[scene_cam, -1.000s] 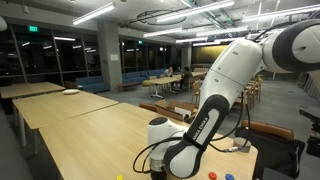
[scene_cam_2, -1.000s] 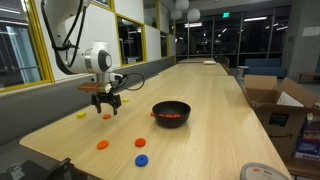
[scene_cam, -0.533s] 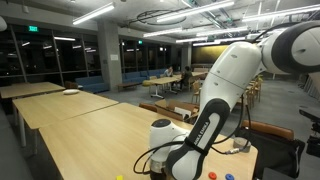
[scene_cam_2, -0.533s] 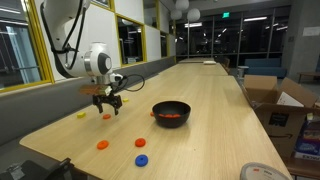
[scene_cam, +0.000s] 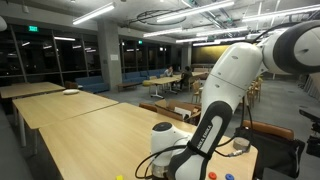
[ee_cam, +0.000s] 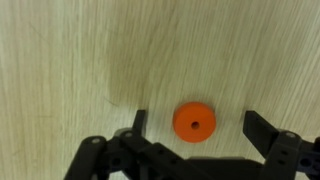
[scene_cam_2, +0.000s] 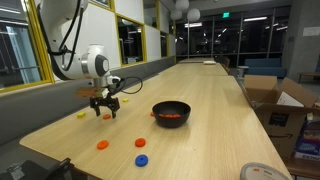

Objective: Put the orange circles inside the black bowl.

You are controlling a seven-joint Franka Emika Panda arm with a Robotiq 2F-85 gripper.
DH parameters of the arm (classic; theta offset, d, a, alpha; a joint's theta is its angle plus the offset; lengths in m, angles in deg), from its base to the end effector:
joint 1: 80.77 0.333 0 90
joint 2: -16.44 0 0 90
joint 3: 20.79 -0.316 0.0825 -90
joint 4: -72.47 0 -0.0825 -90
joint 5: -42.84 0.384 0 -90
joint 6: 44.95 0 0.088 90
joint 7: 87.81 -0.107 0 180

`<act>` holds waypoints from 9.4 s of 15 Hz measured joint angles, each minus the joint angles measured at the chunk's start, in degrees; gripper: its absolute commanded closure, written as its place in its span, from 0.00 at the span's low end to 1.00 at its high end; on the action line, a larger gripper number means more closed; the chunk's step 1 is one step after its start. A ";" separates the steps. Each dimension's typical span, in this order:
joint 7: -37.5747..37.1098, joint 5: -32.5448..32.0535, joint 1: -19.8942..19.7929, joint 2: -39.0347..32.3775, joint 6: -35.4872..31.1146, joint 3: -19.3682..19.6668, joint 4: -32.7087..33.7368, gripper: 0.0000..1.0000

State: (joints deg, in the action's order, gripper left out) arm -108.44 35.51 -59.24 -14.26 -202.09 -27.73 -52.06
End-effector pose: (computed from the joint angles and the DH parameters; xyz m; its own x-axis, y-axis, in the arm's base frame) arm 0.4890 0.2733 0.1468 0.9718 0.2331 0.0353 0.2339 -0.9720 -0.0213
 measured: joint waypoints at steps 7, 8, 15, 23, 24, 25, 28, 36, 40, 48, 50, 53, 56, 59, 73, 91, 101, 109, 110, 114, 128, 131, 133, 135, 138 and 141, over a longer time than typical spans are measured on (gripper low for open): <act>-1.06 0.00 0.61 0.30 -1.94 1.31 -0.28 0.79; -1.24 0.00 0.73 0.43 -2.05 1.42 -0.28 0.76; -9.89 -3.87 7.74 1.81 -5.90 12.07 -0.29 0.74; -33.30 -18.14 21.04 5.50 -8.87 38.01 -2.04 0.74; -36.09 -19.66 22.81 5.50 -8.87 41.09 -2.44 0.74; -38.85 -21.14 24.60 5.49 -8.86 44.07 -2.96 0.74; -45.53 -24.22 29.35 5.46 -8.77 51.27 -4.90 0.74; -51.17 -25.01 33.18 5.47 -8.33 57.39 -9.84 0.31; -51.50 -24.47 32.96 5.50 -8.31 57.40 -10.75 0.02; -48.40 -24.43 32.06 8.83 -10.73 54.58 -11.08 0.00; -44.20 -23.61 29.63 10.85 -11.89 50.26 -11.61 0.00; -33.48 -18.98 22.29 13.69 -12.08 40.48 -12.53 0.00; -21.30 -13.63 10.78 15.45 -10.27 27.30 -12.90 0.00; -8.73 -7.91 -1.34 15.50 -4.27 14.11 -11.55 0.00; 26.00 -3.03 -19.70 1.16 26.75 5.55 22.20 0.00; 30.46 6.78 -21.26 -16.51 31.20 2.70 43.03 0.00; 10.77 6.29 -13.14 -17.18 13.18 7.61 34.31 0.00; -0.20 4.76 -6.89 -16.72 6.83 14.80 30.01 0.00; -1.19 4.33 -6.24 -16.51 6.83 15.52 29.60 0.00; -2.79 3.91 -5.00 -15.15 7.26 16.12 27.53 0.00; -2.11 10.69 -12.67 -11.05 7.23 9.68 23.08 0.00; -2.04 10.64 -12.85 -11.05 7.47 9.70 23.08 0.00; -2.16 9.83 -11.91 -11.05 8.52 10.48 23.10 0.00; -2.50 8.40 -10.41 -11.05 9.90 11.76 23.17 0.00; -2.84 6.74 -8.87 -11.05 11.09 12.73 23.29 0.00; -2.82 6.51 -8.69 -11.05 11.23 12.56 23.63 0.00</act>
State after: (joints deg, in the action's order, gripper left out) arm -111.26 42.02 -67.93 -25.31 -190.86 -15.18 -28.43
